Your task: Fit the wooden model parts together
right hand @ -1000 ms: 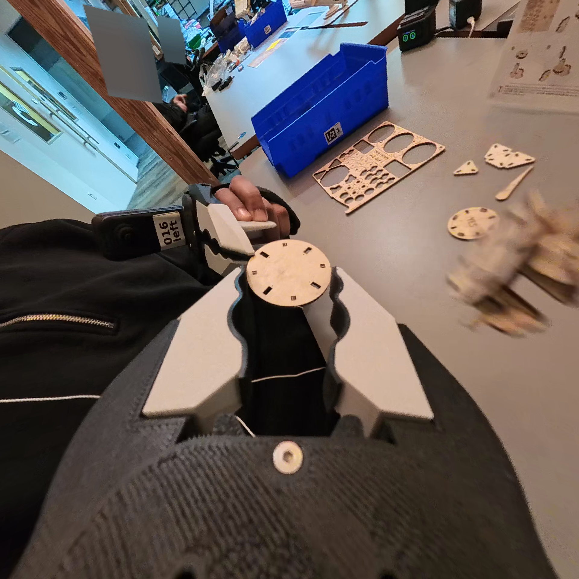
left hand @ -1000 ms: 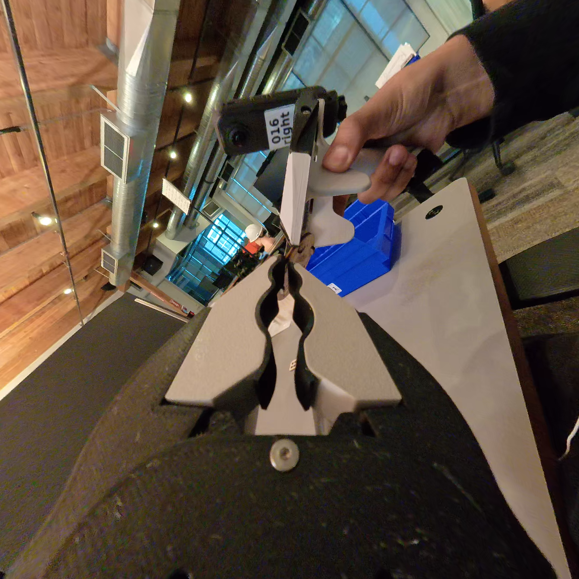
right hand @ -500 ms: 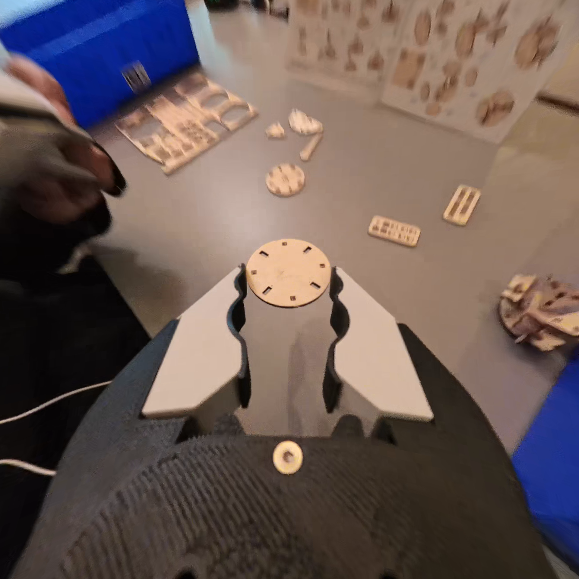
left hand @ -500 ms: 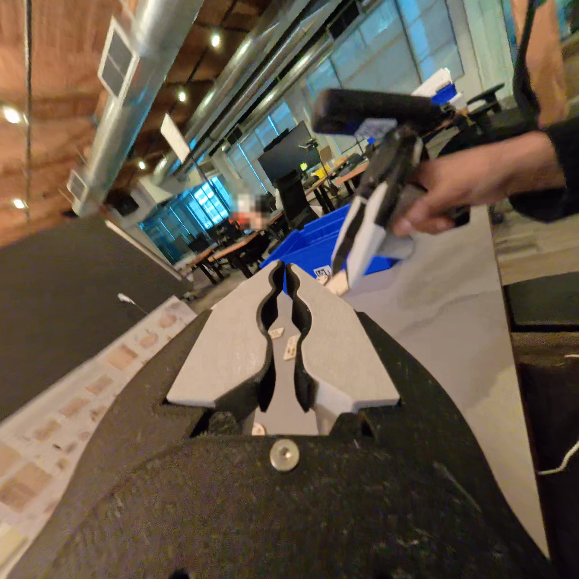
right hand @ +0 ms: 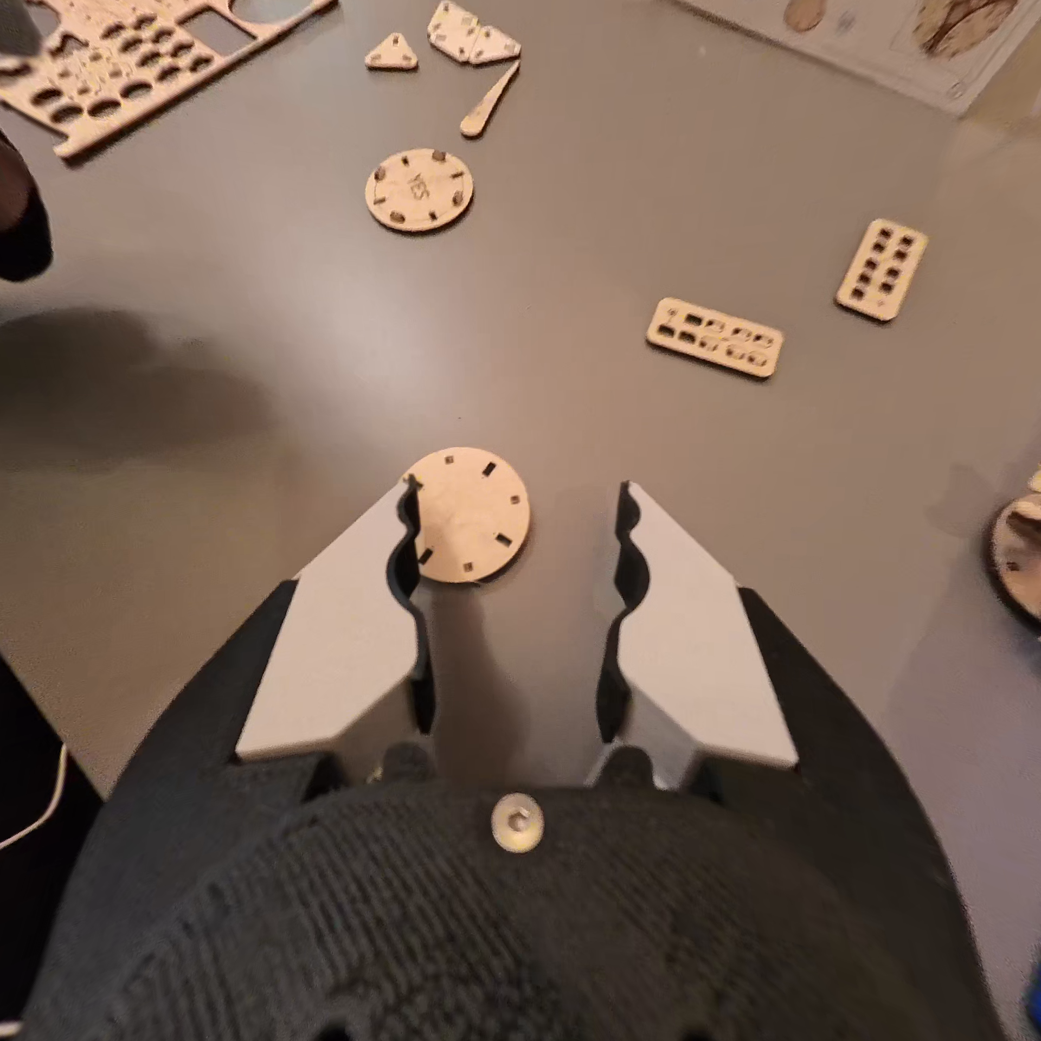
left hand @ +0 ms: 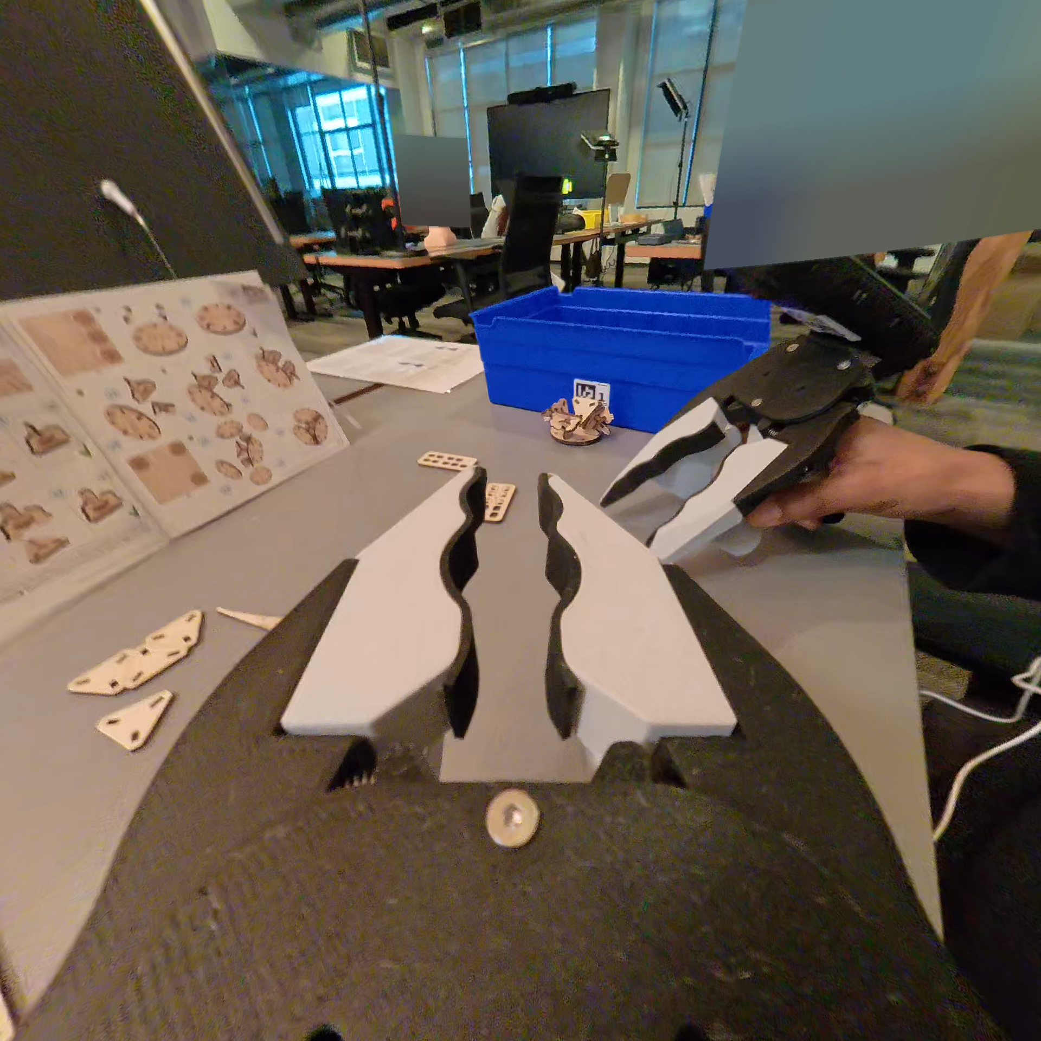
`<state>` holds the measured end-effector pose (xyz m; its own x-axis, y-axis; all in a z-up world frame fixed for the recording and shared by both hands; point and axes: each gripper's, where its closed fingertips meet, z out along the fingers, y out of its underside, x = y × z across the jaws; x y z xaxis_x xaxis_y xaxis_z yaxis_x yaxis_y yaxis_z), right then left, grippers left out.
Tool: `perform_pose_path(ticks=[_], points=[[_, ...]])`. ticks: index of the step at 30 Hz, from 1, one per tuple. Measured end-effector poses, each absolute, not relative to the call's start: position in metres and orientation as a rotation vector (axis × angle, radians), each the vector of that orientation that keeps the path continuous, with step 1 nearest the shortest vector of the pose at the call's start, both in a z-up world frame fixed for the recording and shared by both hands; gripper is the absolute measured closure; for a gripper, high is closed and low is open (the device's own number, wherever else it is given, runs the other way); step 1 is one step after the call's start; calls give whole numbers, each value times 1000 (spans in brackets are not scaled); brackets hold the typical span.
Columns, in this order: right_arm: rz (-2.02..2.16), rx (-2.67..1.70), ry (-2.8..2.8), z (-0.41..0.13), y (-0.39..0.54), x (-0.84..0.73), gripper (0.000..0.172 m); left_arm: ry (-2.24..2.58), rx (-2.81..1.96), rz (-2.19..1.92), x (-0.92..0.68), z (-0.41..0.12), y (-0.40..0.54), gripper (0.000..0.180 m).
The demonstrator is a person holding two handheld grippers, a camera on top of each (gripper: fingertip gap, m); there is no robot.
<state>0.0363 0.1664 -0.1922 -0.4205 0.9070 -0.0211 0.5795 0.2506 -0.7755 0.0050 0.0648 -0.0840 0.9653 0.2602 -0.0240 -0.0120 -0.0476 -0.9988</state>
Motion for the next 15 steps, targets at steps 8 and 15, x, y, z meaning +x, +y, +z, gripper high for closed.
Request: perform_pose_path(ticks=[8, 15], points=[[1226, -1297, -2055, -170, 164, 40, 105, -300, -1702, 69, -4, -106, 73, 149], [823, -1124, -2014, -157, 194, -34, 100, -267, -1892, 95, -31, -115, 108, 122]])
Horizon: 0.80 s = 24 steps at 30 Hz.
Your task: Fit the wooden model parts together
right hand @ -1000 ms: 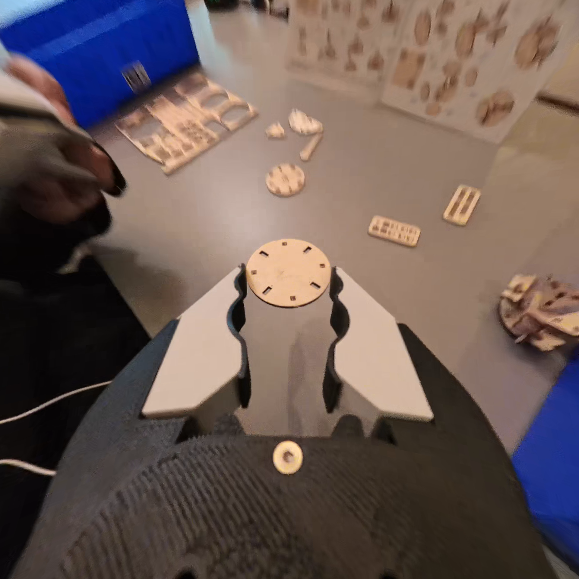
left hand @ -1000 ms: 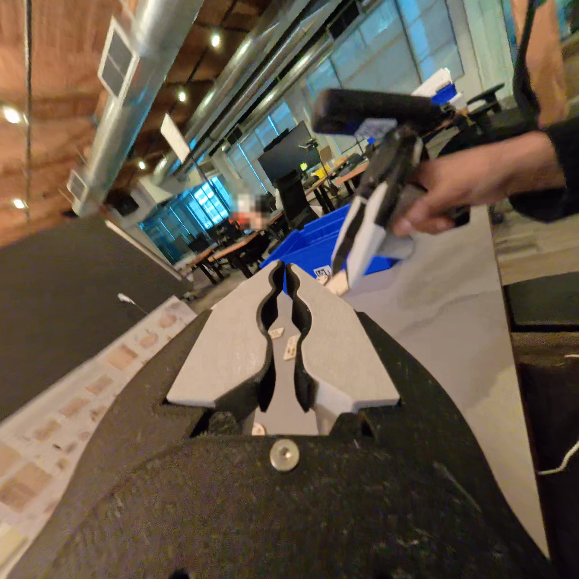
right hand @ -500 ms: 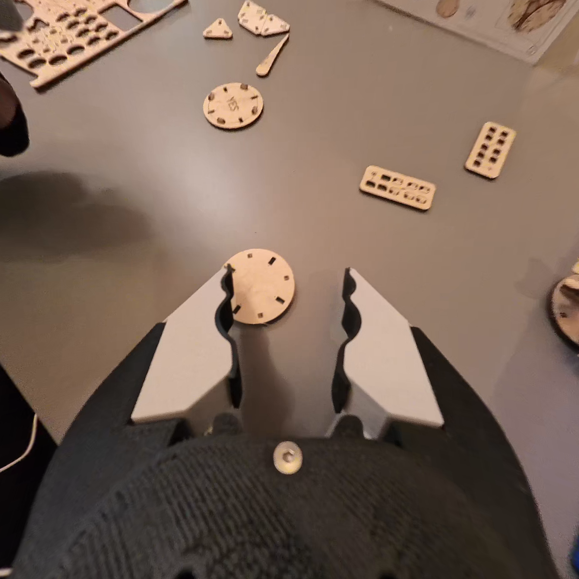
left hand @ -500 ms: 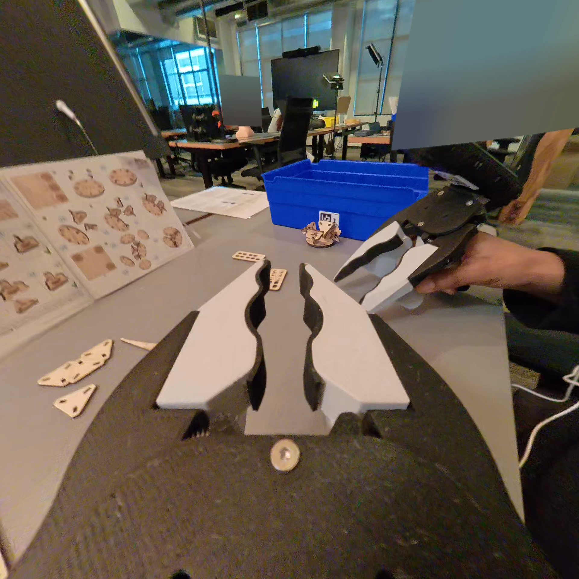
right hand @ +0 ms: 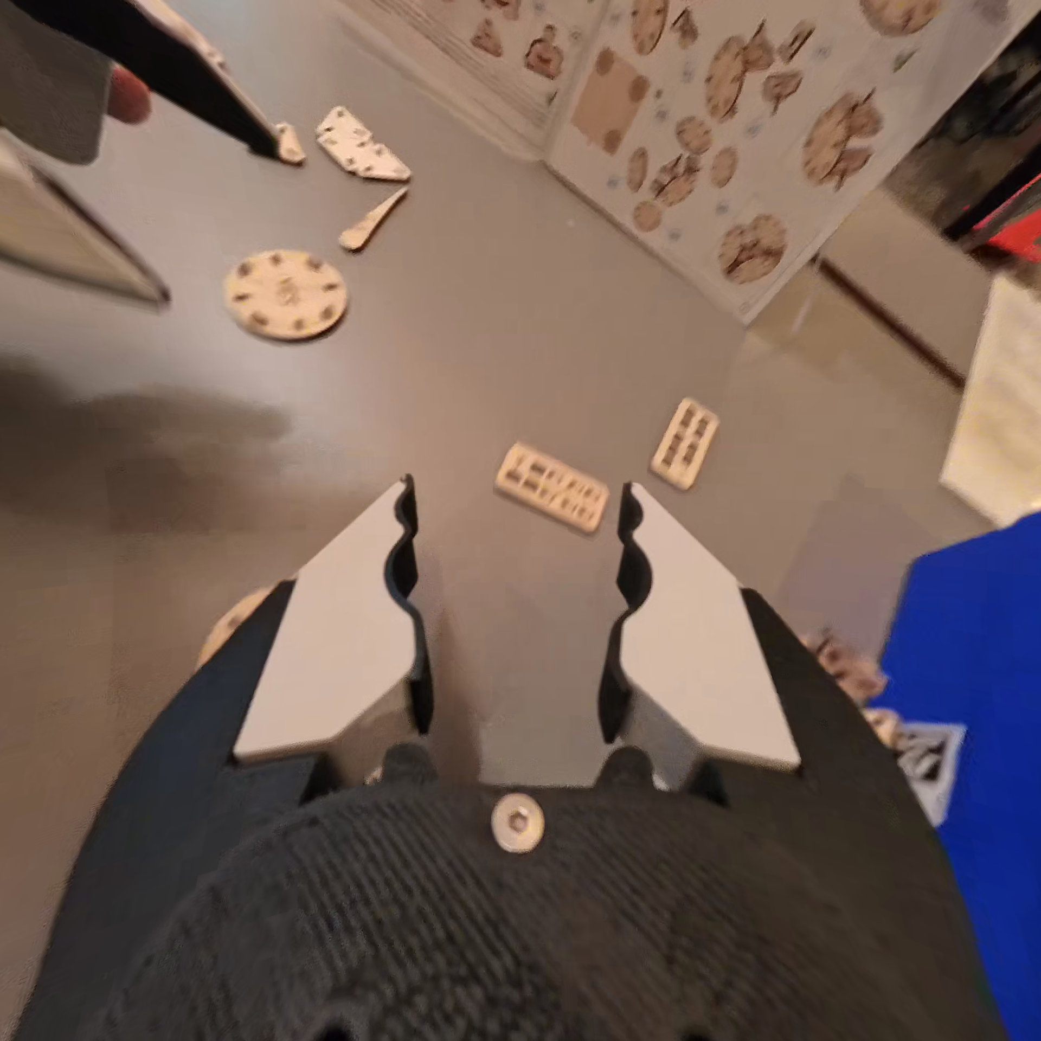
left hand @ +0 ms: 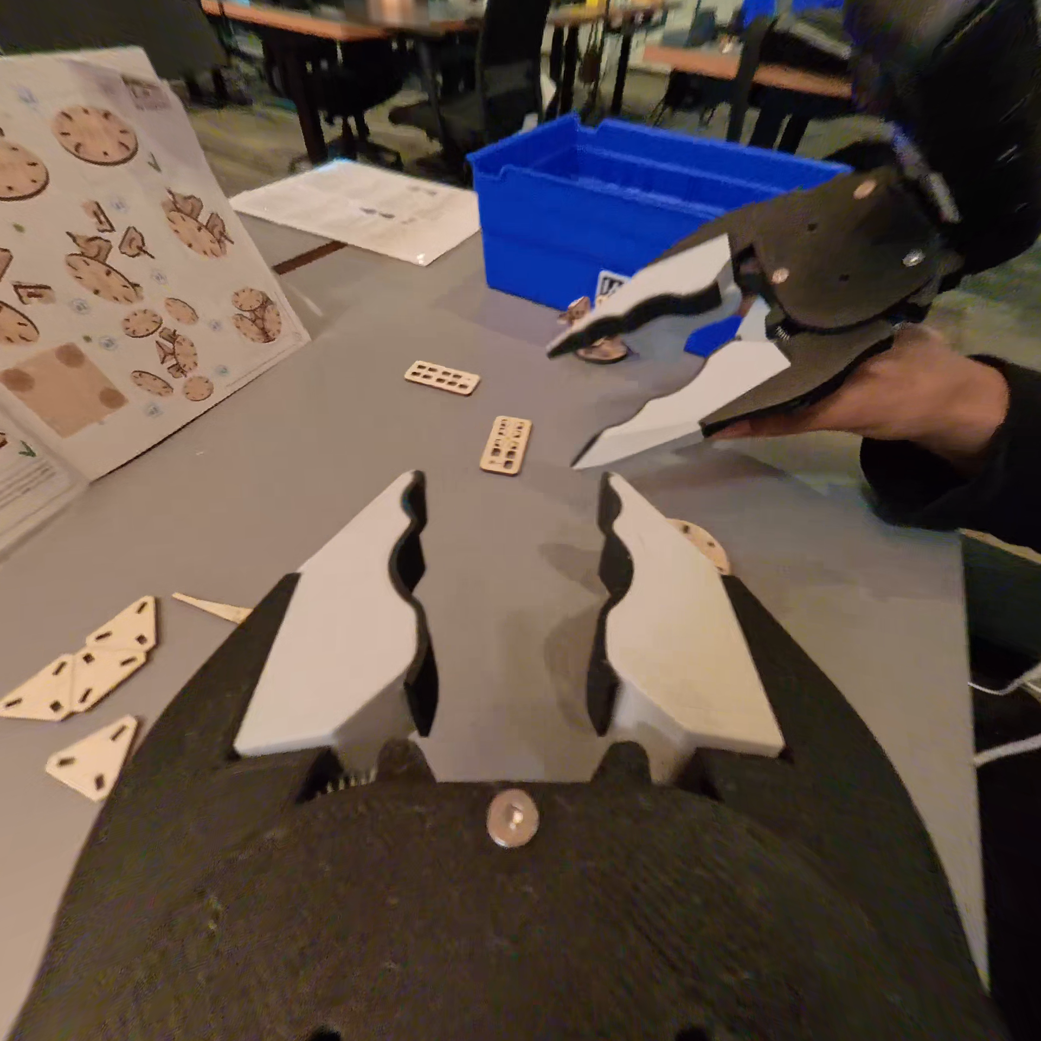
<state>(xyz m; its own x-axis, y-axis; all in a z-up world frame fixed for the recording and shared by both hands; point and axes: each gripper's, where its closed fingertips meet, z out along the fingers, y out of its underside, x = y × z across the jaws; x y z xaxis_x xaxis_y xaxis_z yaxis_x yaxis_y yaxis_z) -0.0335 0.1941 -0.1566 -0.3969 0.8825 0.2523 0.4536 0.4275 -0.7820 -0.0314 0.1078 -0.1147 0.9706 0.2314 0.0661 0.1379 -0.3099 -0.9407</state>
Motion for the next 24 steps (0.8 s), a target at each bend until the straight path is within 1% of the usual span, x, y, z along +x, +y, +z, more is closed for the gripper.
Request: perform_pose_path(ticks=[1, 2, 6, 9, 11, 13, 15, 18, 22, 24], points=[[808, -1097, -2004, -149, 193, -49, 99, -283, -1921, 103, -40, -115, 114, 113], [815, -1070, -1994, -141, 190, -64, 98, -292, -1939, 103, -48, -114, 119, 113], [881, -996, -1930, -118, 183, -112, 98, -308, -1924, 76, -69, -101, 139, 114], [924, -1063, -1898, -121, 189, -115, 95, -322, -1907, 90, -76, -104, 142, 115], [912, -1102, -1836, -121, 203, -101, 96, -320, -1880, 84, -74, -111, 140, 119], [800, -1135, -1722, -119, 235, -80, 101, -317, -1857, 69, -71, -118, 139, 123], [622, -1161, -1613, -119, 276, -51, 109, -312, -1848, 39, -67, -122, 139, 125], [411, -1244, -1487, -116, 324, -9, 112, -279, -1840, 15, -62, -123, 141, 128], [477, -1394, -1534, -134, 312, 3, 109, -270, -1825, -29, -54, -123, 142, 130], [363, -1367, -1572, -140, 308, 0, 111, -268, -1819, -73, -49, -125, 144, 130]])
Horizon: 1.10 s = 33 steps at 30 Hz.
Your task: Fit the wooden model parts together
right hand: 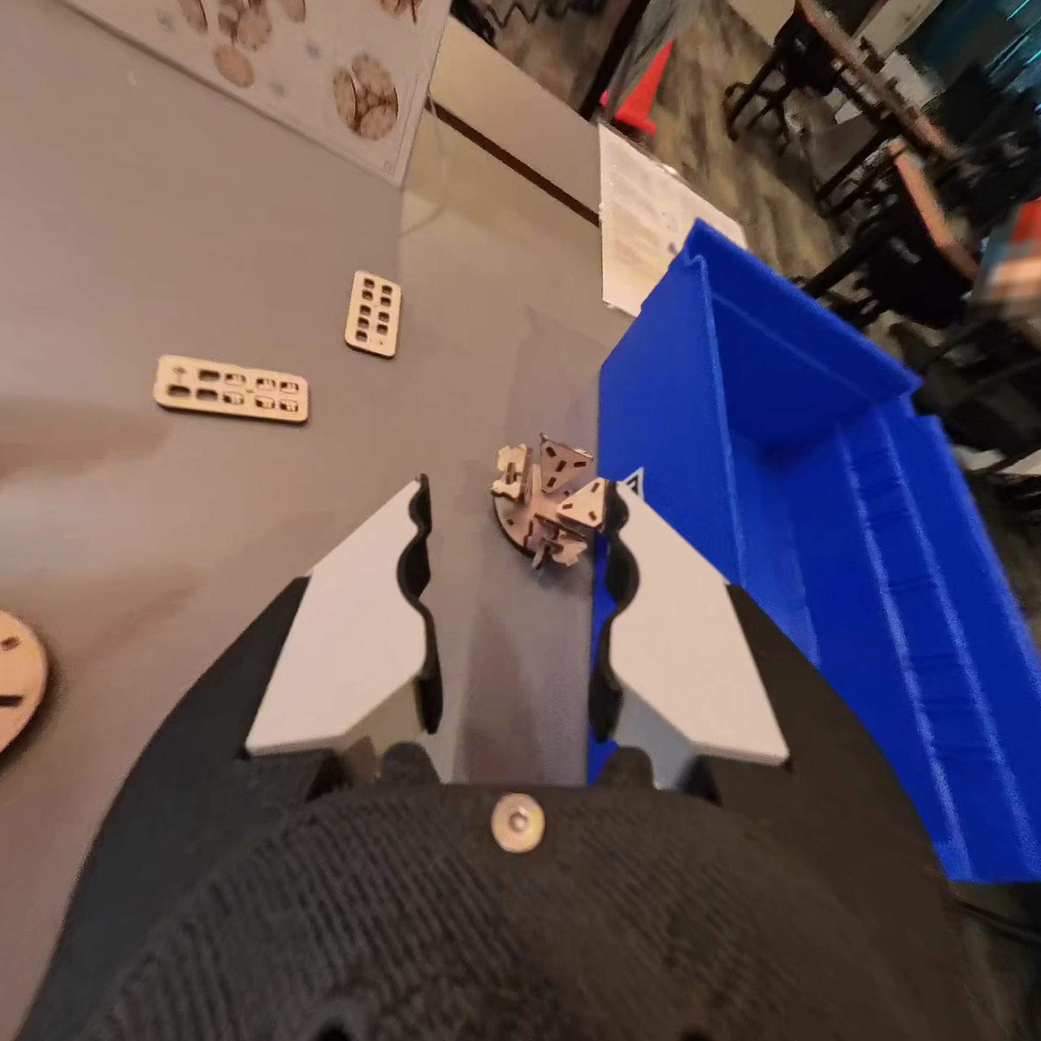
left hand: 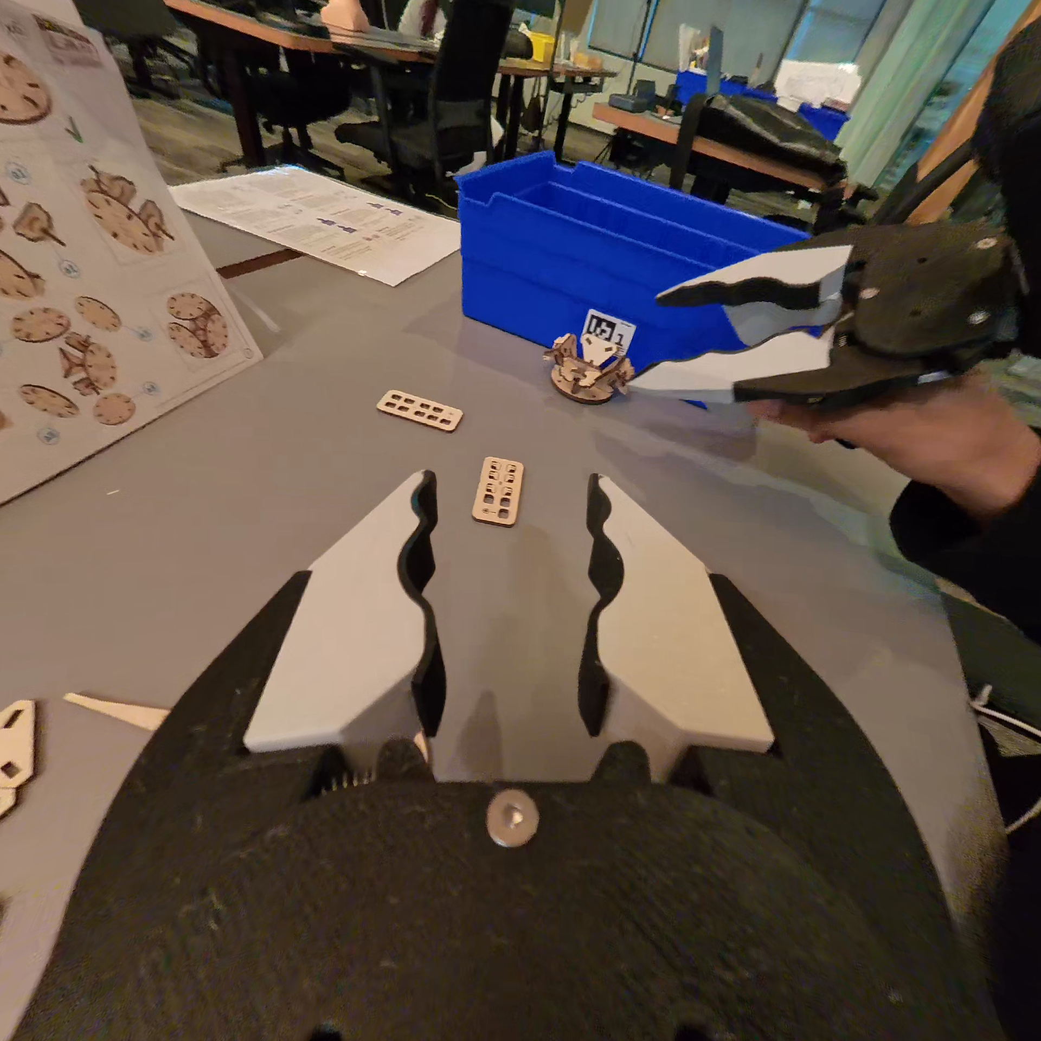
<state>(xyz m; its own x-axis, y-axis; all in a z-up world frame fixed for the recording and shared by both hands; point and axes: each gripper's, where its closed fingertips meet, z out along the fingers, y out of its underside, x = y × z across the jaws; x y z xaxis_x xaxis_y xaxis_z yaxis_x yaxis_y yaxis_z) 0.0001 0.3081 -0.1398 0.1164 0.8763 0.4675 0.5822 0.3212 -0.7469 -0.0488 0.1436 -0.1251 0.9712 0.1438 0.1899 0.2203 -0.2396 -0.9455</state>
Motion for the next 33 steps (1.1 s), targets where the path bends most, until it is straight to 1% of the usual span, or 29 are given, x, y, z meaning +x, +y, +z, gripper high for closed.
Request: perform_pose_path(ticks=[3, 6, 9, 12, 13, 15, 16, 20, 23, 28, 30, 33], points=[[239, -1295, -1589, -145, 309, -16, 119, -258, -1839, -110, -43, -130, 146, 130], [224, -1417, -1596, -162, 321, -27, 119, -253, -1838, -119, -42, -132, 146, 131], [234, -1539, -1612, -181, 331, -30, 124, -257, -1833, -130, -42, -131, 146, 131], [271, -1608, -1660, -198, 329, -32, 138, -266, -1830, -139, -44, -132, 145, 132], [264, -1611, -1659, -200, 331, -32, 139, -268, -1829, -144, -44, -132, 145, 132], [241, -1599, -1641, -199, 336, -32, 151, -269, -1830, -152, -43, -133, 145, 133], [237, -1589, -1631, -197, 338, -32, 154, -266, -1831, -154, -43, -133, 145, 133], [380, -1486, -1618, -174, 322, -35, 156, -254, -1828, -164, -40, -133, 146, 135], [730, -1385, -1582, -138, 286, -39, 156, -252, -1803, -210, -36, -129, 147, 135], [1520, -1111, -1513, -61, 213, -15, 156, -202, -1725, -326, -21, -114, 147, 135], [1628, -1029, -1474, -43, 204, -3, 156, -191, -1691, -382, -15, -108, 147, 135], [1604, -934, -1518, -36, 191, 9, 157, -161, -1602, -532, -2, -93, 145, 135]])
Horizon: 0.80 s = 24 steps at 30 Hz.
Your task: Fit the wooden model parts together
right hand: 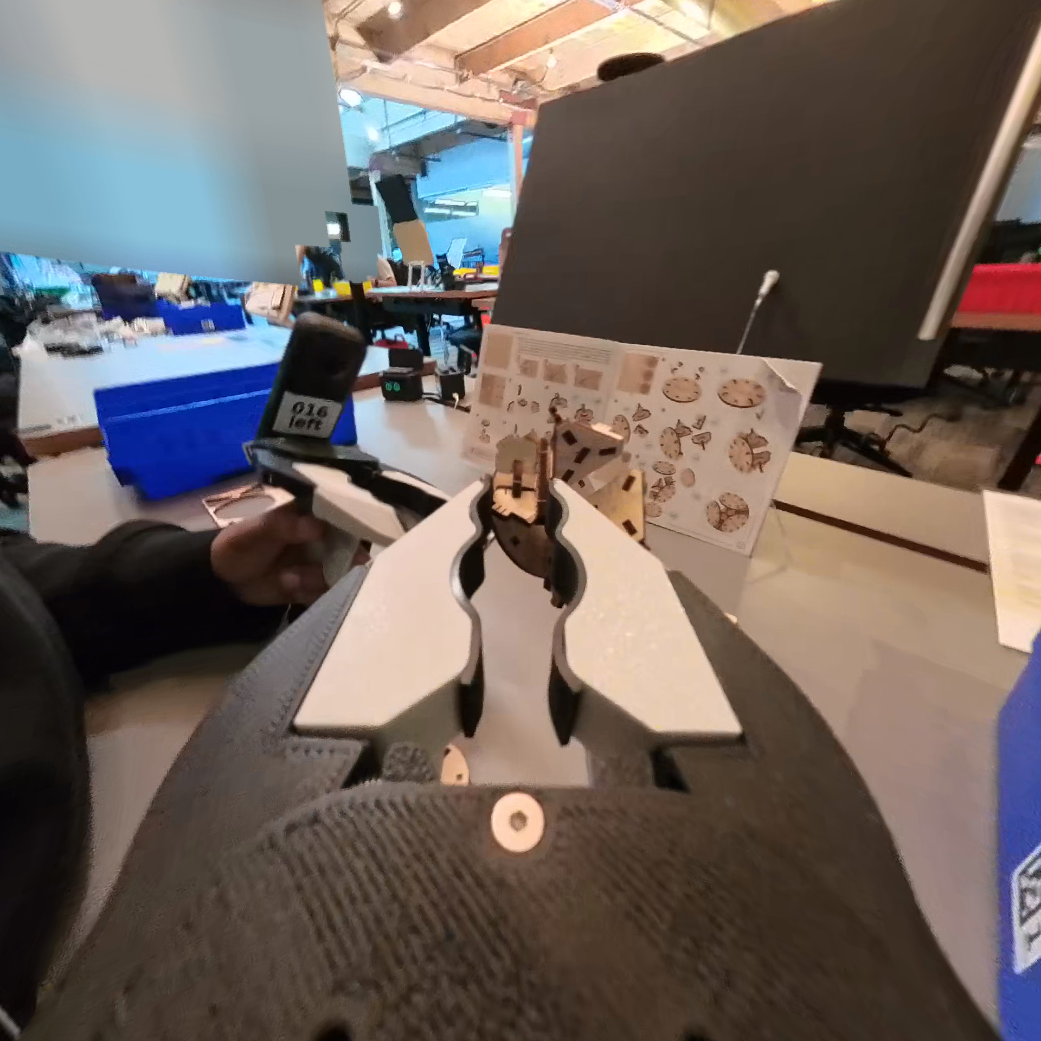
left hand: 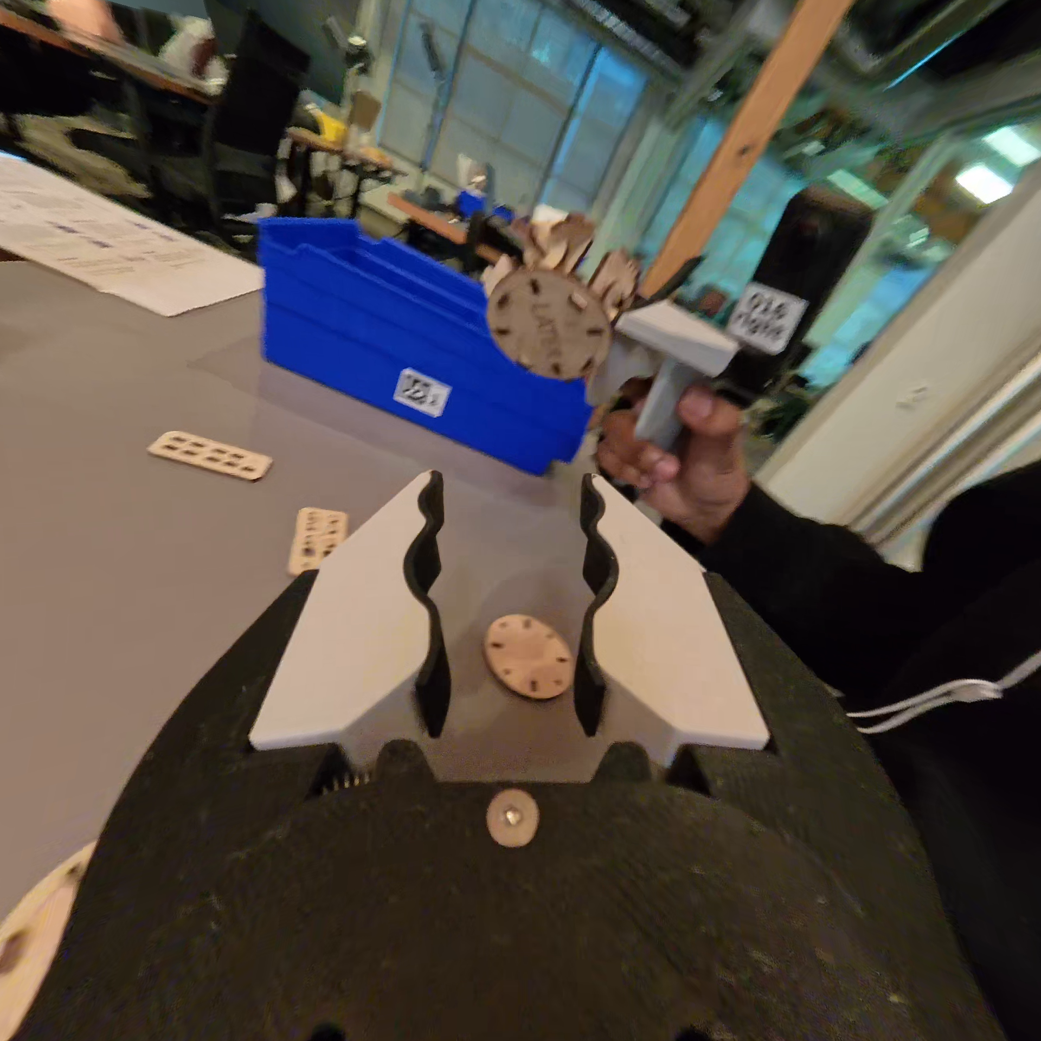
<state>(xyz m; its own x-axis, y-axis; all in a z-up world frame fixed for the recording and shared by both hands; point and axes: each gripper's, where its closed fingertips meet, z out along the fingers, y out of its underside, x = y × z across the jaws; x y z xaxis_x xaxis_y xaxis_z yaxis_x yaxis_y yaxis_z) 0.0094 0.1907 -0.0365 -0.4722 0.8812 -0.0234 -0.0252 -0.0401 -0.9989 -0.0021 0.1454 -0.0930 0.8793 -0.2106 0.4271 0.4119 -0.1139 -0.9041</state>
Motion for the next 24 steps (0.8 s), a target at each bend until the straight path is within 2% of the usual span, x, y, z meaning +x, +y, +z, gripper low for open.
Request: perform_pose_path(ticks=[6, 13, 16, 21, 24], points=[[1302, -752, -1794, -60, 150, 23, 157, -113, -1397, -745, 7, -60, 131, 140], [1352, -700, -1947, -64, 127, 40, 156, -50, -1416, -717, 7, -58, 125, 162], [1431, -721, -1958, -61, 125, 42, 157, -12, -1431, -728, 13, -60, 125, 162], [1440, -710, -1884, -53, 132, 35, 156, -67, -1403, -970, 20, -64, 127, 143], [1383, -677, -1863, -51, 133, 29, 156, -137, -1337, -1208, 24, -66, 128, 149]])
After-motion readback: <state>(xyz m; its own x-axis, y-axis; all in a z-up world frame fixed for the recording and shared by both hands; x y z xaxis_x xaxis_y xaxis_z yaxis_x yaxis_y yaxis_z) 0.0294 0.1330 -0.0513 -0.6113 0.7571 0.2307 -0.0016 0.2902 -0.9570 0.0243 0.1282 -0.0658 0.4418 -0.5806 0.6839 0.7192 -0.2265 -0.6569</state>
